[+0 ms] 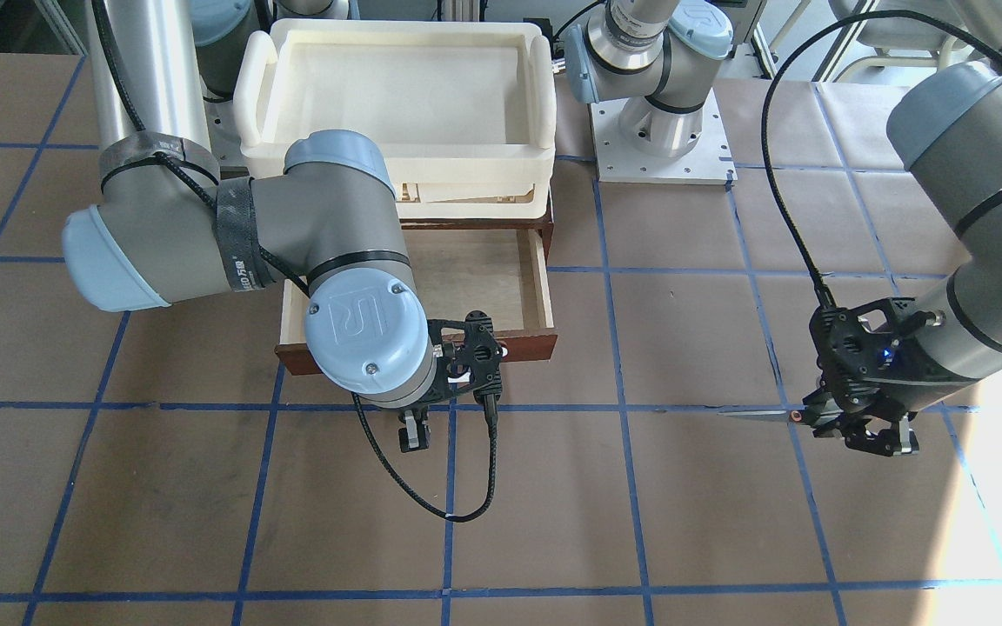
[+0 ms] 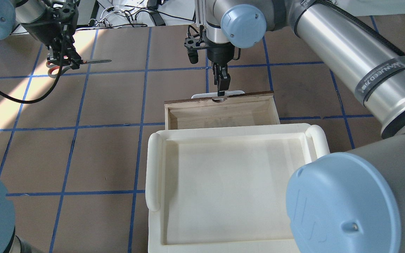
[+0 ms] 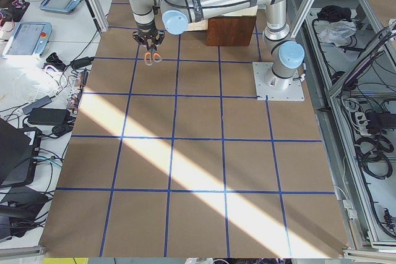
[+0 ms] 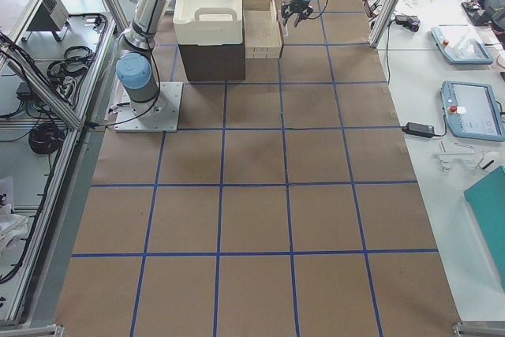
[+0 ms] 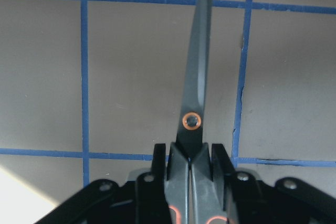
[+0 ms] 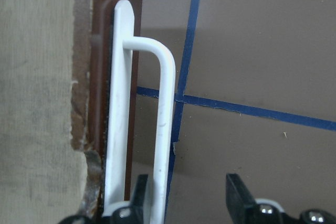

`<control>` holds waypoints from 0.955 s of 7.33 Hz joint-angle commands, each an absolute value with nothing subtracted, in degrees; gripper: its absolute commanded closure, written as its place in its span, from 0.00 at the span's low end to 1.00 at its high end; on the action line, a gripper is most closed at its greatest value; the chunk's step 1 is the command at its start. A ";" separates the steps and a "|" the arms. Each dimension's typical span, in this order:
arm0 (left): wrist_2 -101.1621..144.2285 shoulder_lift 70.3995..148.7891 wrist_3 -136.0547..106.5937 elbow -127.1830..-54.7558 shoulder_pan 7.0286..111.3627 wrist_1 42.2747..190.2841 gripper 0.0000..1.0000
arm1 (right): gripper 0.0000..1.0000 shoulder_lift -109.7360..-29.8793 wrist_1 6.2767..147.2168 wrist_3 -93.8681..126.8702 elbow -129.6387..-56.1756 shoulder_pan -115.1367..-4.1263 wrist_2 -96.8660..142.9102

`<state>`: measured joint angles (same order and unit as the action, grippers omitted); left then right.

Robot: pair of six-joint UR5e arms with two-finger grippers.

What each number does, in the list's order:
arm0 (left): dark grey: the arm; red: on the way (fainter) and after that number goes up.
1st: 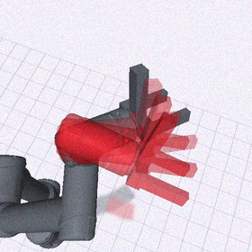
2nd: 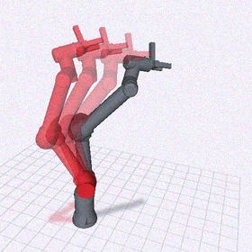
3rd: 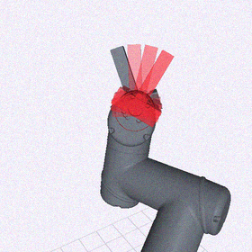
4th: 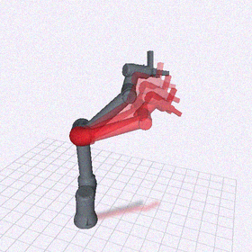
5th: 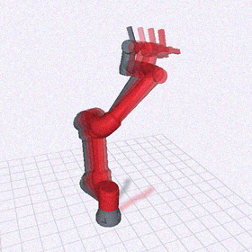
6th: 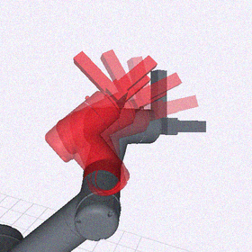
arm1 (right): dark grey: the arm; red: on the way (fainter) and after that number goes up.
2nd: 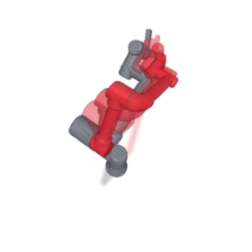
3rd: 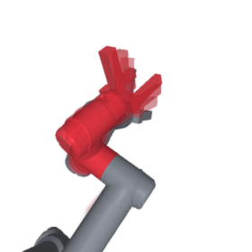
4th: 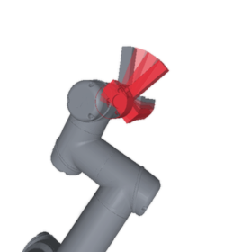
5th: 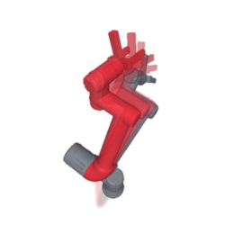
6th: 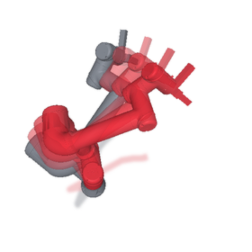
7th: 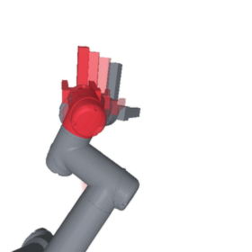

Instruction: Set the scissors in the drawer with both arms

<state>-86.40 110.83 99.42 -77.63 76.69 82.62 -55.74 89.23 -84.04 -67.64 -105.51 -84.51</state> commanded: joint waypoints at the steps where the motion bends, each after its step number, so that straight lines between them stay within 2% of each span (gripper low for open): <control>1: -86.48 110.57 97.83 -77.70 77.69 82.62 1.00 | 0.00 -57.20 89.12 -82.98 -67.59 -105.21 -84.99; 4: -86.31 107.94 91.89 -77.70 82.42 85.50 1.00 | 0.00 -68.43 85.72 -74.13 -69.77 -100.83 -85.25; 7: -86.40 106.17 79.58 -78.22 93.30 86.75 1.00 | 0.00 -80.99 85.08 -48.24 -78.64 -96.35 -85.34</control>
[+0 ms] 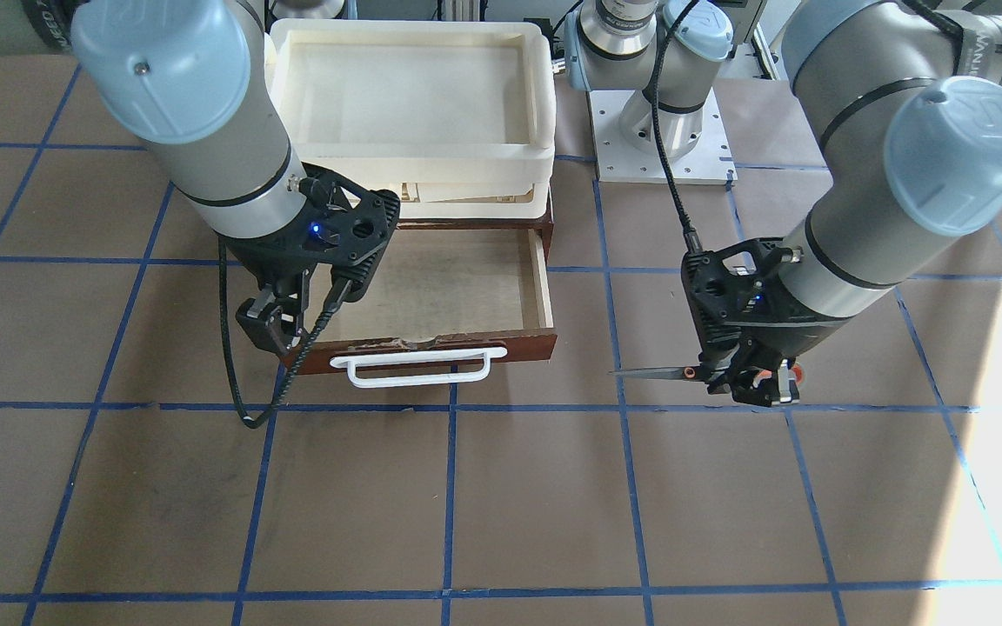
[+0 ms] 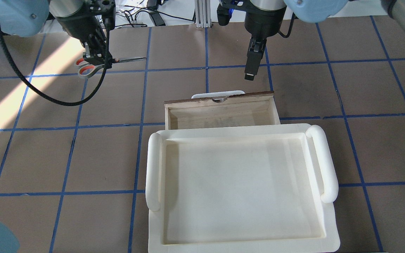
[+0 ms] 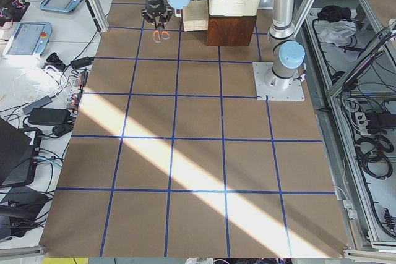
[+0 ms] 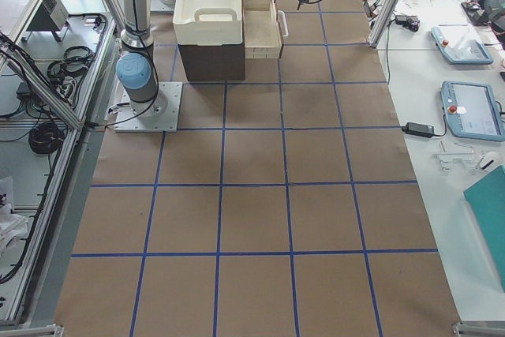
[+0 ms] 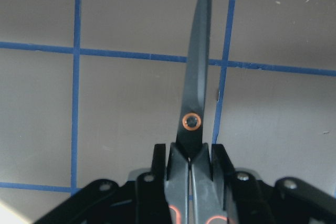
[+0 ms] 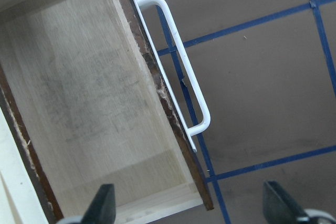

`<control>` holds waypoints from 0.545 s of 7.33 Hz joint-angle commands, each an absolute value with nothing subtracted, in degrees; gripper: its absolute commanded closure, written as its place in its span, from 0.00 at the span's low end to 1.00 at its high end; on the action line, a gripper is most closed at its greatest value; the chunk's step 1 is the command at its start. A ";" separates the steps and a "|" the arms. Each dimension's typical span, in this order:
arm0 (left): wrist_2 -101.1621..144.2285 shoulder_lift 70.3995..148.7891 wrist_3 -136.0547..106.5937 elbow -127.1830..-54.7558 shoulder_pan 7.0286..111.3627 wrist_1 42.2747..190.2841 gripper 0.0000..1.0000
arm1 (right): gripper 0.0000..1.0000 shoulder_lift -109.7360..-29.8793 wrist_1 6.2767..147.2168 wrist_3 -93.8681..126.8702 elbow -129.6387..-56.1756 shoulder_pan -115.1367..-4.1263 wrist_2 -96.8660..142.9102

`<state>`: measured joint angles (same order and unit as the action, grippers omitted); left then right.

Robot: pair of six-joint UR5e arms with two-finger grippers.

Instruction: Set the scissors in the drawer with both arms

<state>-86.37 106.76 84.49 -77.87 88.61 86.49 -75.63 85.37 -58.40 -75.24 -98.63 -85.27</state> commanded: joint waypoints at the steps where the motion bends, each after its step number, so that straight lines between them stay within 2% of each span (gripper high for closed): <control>1: -86.31 106.08 76.23 -79.18 96.91 86.66 1.00 | 0.00 -84.08 83.69 -38.33 -80.92 -94.50 -85.95; 4: -86.22 107.05 71.91 -79.89 105.36 85.96 1.00 | 0.00 -89.37 80.51 -15.27 -82.79 -93.08 -87.27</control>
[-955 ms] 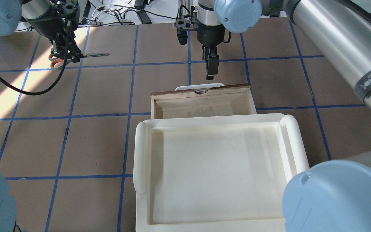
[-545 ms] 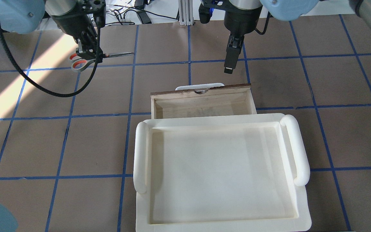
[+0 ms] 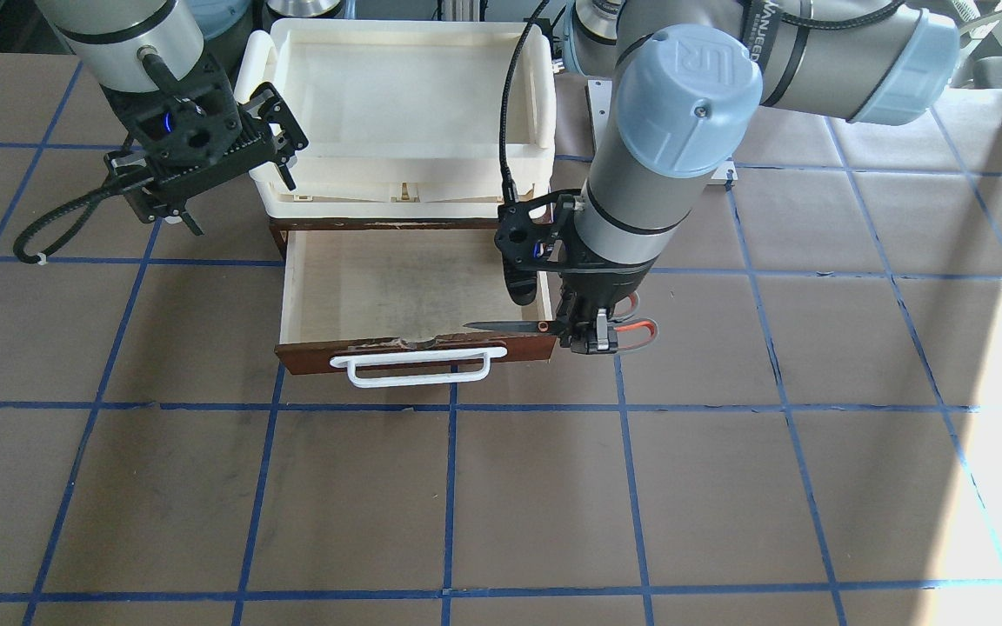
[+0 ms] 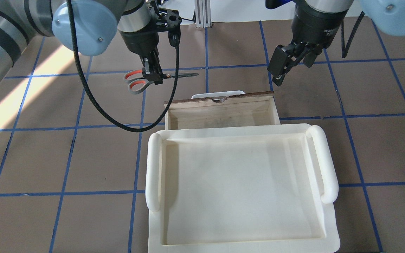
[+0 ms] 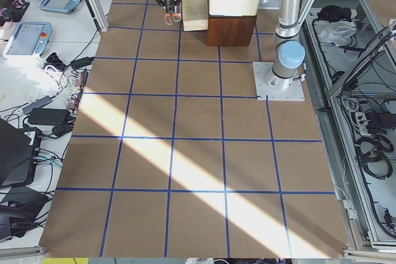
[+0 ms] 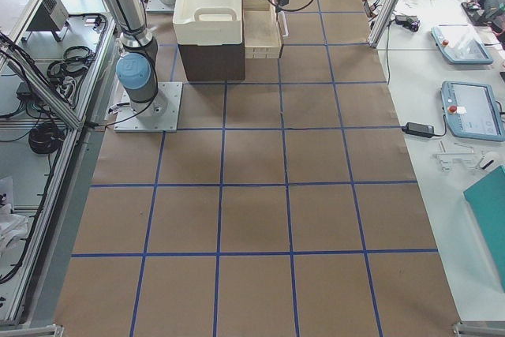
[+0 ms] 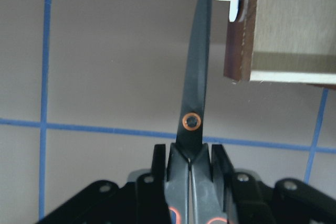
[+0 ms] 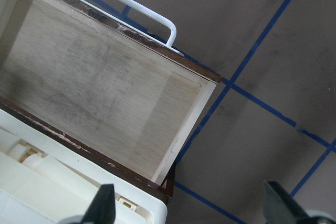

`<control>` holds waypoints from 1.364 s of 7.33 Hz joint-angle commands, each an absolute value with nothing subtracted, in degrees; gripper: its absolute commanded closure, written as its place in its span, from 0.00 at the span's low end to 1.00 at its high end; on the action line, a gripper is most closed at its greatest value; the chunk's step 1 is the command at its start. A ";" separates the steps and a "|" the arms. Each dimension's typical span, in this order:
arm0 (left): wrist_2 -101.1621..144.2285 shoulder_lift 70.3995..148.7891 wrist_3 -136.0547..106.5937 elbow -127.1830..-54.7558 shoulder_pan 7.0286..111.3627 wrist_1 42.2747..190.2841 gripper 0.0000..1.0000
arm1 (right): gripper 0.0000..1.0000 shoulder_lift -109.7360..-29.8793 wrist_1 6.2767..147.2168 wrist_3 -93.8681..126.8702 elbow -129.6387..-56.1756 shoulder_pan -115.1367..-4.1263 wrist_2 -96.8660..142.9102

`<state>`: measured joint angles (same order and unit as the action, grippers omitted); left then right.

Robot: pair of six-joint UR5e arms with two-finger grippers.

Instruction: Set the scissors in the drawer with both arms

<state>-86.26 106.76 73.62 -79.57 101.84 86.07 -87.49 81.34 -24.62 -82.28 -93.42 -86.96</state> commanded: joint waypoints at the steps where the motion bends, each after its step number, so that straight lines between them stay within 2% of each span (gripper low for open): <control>1: -86.31 107.14 69.81 -80.50 107.90 85.87 1.00 | 0.00 -90.17 80.59 -11.81 -83.05 -93.25 -87.19; 3: -86.22 107.58 66.99 -82.08 111.87 84.03 1.00 | 0.00 -90.26 80.95 -0.48 -83.06 -93.34 -87.19; 5: -86.05 107.58 66.27 -86.81 113.46 77.47 1.00 | 0.00 -90.79 81.03 0.09 -83.06 -93.43 -87.10; 10: -86.13 107.75 66.36 -89.90 113.99 76.99 1.00 | 0.00 -90.62 83.14 0.09 -83.14 -93.69 -87.36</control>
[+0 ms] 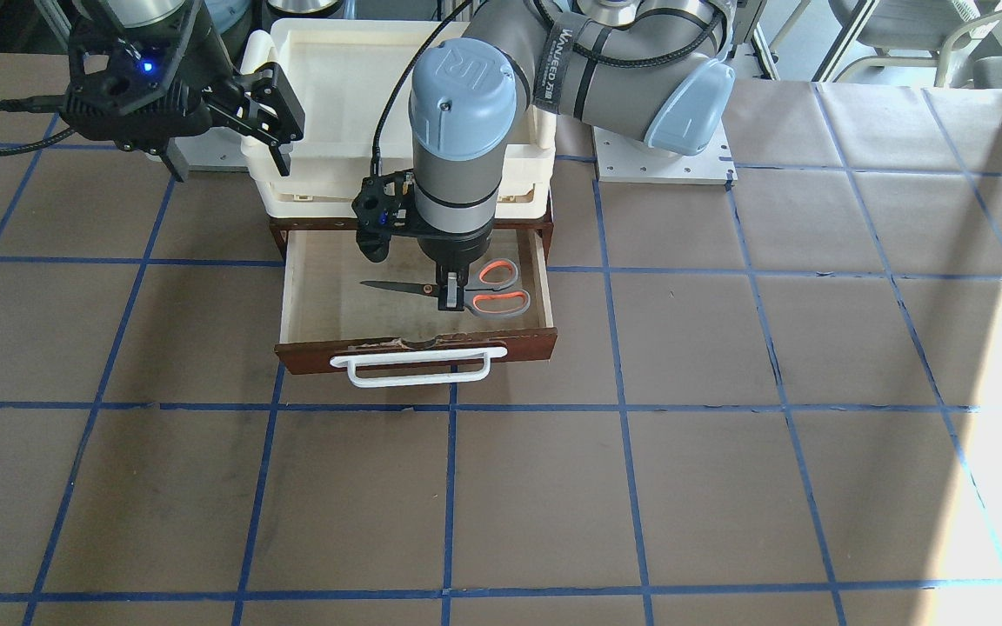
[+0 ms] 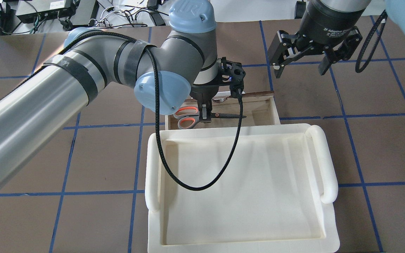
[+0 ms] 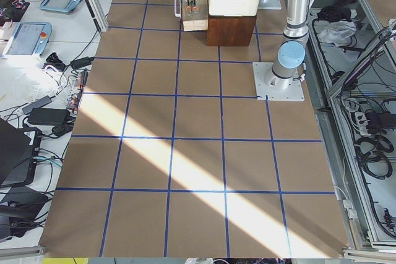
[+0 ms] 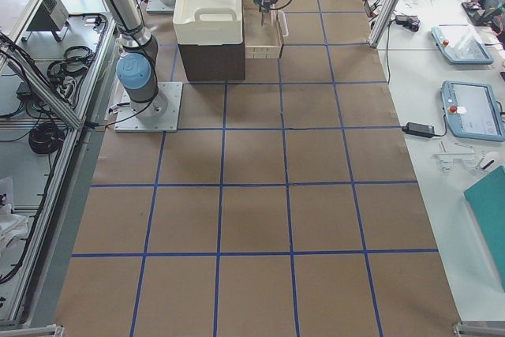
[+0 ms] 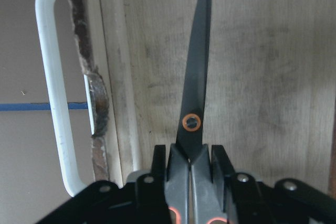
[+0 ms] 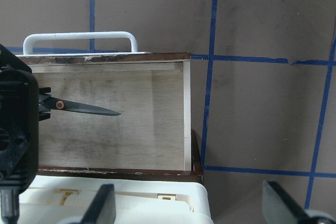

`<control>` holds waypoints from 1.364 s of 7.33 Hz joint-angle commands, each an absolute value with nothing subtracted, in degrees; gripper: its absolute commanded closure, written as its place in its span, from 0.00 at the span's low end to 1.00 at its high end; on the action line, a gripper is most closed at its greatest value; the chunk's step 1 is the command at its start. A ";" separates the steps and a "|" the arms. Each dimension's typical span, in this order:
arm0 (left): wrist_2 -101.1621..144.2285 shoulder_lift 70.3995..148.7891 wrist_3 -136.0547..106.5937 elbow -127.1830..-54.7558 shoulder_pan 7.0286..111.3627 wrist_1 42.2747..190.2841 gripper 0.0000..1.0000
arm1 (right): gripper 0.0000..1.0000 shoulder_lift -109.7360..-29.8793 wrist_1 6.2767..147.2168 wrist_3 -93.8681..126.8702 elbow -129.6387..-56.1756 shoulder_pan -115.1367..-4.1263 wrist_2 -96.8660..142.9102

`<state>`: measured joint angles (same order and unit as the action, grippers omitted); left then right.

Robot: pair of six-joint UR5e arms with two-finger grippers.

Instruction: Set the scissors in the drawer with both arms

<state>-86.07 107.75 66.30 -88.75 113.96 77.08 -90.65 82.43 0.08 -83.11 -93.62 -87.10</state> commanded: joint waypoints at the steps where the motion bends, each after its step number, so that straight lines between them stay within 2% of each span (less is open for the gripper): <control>1: -86.13 107.84 66.36 -90.26 114.08 76.99 1.00 | 0.00 -90.62 83.14 0.09 -83.14 -93.78 -89.02; 5: -84.21 108.28 66.62 -90.79 114.08 76.99 1.00 | 0.00 -90.44 83.14 0.18 -83.14 -93.78 -89.12; 6: -84.20 108.28 66.53 -90.79 114.08 76.91 0.67 | 0.00 -90.44 83.14 0.18 -83.14 -93.78 -89.12; 7: -84.11 108.28 66.19 -90.79 114.08 76.90 0.40 | 0.00 -90.35 83.14 0.18 -83.14 -93.78 -89.12; 8: -84.11 108.11 65.31 -90.79 114.17 76.99 0.24 | 0.00 -90.35 83.14 0.18 -83.14 -93.78 -89.12; 10: -84.20 107.67 65.13 -90.70 114.17 76.99 0.19 | 0.00 -90.35 83.14 0.18 -83.14 -93.78 -89.12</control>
